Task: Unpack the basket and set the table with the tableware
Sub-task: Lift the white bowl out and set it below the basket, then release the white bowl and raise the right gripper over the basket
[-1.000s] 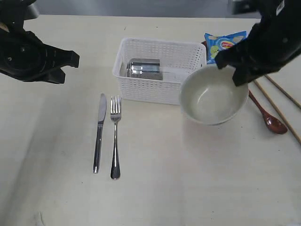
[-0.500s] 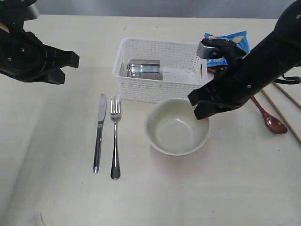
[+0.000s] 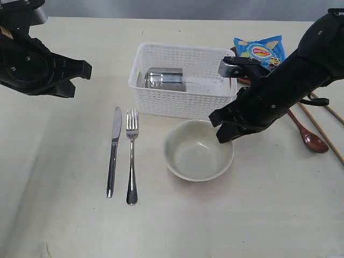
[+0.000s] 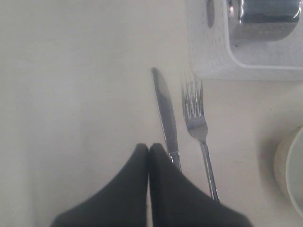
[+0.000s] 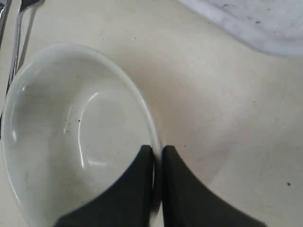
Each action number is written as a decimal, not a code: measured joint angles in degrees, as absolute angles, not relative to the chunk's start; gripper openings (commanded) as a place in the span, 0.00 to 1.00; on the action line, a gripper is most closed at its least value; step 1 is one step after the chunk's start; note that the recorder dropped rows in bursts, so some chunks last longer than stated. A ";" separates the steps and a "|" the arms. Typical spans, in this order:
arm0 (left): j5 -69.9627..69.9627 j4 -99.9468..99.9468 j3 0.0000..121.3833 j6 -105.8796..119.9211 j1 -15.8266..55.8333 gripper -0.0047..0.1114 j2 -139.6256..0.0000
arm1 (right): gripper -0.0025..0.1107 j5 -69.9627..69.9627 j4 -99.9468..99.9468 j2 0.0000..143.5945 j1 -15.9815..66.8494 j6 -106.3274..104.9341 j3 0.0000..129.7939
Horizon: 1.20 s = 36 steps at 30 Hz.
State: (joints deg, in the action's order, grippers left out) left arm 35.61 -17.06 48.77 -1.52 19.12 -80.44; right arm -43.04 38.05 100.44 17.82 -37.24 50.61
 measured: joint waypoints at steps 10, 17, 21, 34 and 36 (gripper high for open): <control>35.52 -17.06 48.77 -1.43 19.12 0.04 -80.44 | 0.45 -43.37 37.58 100.68 17.82 -37.24 50.61; 35.52 -17.18 48.77 -1.32 19.12 0.04 -80.44 | 0.44 -43.60 37.42 100.23 17.82 -35.99 50.61; 35.52 -17.18 48.77 -1.32 19.12 0.04 -80.44 | 0.44 -44.95 36.53 96.85 17.82 -35.38 51.75; 35.52 -17.18 48.77 -1.32 19.12 0.04 -80.44 | 0.24 -46.58 28.96 87.43 17.82 -32.77 61.58; 35.52 -17.18 48.77 -1.32 19.12 0.04 -80.44 | 0.29 -46.68 28.79 88.07 17.82 -30.43 63.11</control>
State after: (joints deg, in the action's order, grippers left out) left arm 35.52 -17.18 48.77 -1.32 19.12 -80.44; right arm -46.68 28.79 88.07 17.82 -30.43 63.11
